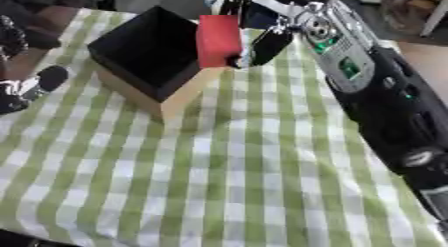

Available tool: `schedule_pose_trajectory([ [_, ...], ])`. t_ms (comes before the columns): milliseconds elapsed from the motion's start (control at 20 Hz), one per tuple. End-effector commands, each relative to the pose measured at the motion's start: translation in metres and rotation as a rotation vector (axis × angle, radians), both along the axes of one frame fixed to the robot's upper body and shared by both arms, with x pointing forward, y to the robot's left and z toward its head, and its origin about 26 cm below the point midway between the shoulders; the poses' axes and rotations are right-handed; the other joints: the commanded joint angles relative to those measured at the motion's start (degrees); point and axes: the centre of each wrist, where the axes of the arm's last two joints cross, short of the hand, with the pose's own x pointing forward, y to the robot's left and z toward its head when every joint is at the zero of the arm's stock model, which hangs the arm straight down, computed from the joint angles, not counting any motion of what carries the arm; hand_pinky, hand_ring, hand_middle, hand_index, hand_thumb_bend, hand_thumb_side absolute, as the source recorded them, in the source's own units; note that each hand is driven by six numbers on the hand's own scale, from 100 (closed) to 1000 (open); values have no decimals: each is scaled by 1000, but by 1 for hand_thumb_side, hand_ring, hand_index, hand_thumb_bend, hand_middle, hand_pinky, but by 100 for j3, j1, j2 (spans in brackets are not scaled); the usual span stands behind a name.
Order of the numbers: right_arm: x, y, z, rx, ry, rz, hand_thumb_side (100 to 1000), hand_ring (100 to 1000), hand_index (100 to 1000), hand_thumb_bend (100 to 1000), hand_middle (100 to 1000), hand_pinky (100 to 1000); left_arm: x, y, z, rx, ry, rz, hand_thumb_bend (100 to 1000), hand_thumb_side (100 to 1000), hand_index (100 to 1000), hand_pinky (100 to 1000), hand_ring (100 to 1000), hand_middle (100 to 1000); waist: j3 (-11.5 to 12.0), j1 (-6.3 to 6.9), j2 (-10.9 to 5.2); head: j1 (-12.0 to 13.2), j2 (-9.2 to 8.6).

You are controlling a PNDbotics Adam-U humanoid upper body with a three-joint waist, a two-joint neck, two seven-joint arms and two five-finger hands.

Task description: Pick up objects on the table and place them in the box.

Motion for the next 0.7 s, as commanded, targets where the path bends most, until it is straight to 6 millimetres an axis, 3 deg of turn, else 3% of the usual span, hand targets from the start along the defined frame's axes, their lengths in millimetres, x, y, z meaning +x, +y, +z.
schedule_pose_trajectory([
  [50, 8, -3, 13, 10, -58, -41, 100, 592, 595, 410, 483, 671, -4, -10, 16, -6, -56, -54, 668, 477, 769, 759, 675, 703, 106, 34, -44, -227, -169],
  [450, 20, 6, 24, 65, -168, -181, 100, 612, 632, 386, 520, 687, -5, -21, 24, -12, -75, -111, 668, 478, 768, 759, 675, 704, 457, 19, 58, -462, -245],
  [700, 26, 17, 12, 49, -236, -226, 100, 613, 632, 385, 520, 688, -5, -25, 27, -11, -82, -131, 668, 478, 768, 760, 675, 704, 635, -3, 92, -579, -292],
])
